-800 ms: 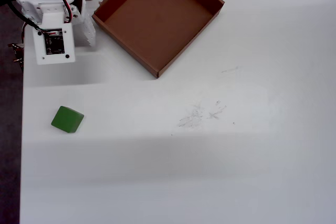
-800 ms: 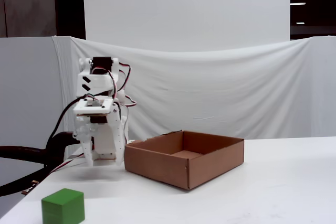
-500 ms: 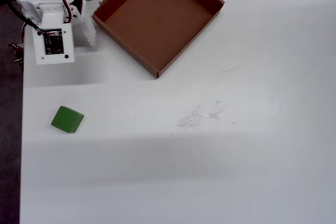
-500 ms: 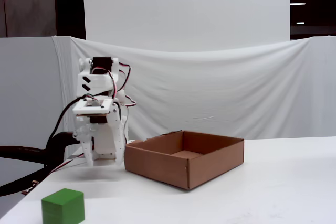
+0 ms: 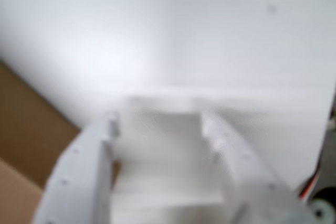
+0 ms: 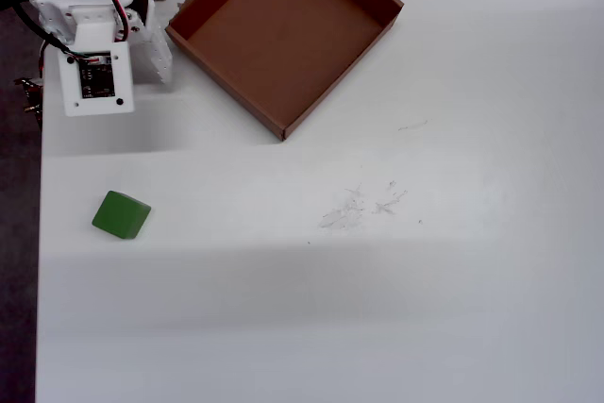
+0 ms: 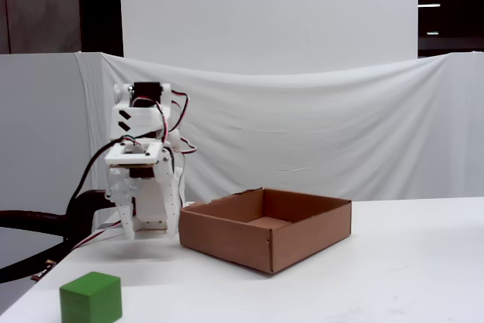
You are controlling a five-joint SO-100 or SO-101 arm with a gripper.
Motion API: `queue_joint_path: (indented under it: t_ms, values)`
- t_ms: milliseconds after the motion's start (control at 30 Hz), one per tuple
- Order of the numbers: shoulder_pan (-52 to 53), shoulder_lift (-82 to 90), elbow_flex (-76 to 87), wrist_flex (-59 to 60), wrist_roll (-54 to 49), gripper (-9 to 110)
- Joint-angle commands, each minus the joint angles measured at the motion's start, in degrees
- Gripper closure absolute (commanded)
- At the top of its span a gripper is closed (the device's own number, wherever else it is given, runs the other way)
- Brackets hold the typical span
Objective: Grasp a green cube and put it in a box.
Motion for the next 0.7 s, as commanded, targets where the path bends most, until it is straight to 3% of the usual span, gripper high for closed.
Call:
queue_joint_path:
  t_ms: [0, 667]
  values:
    - [0.0, 0.4, -0.4, -0.3, 0.4, 80]
    - [-1.9, 0.4, -0.3, -0.3, 1.0, 77]
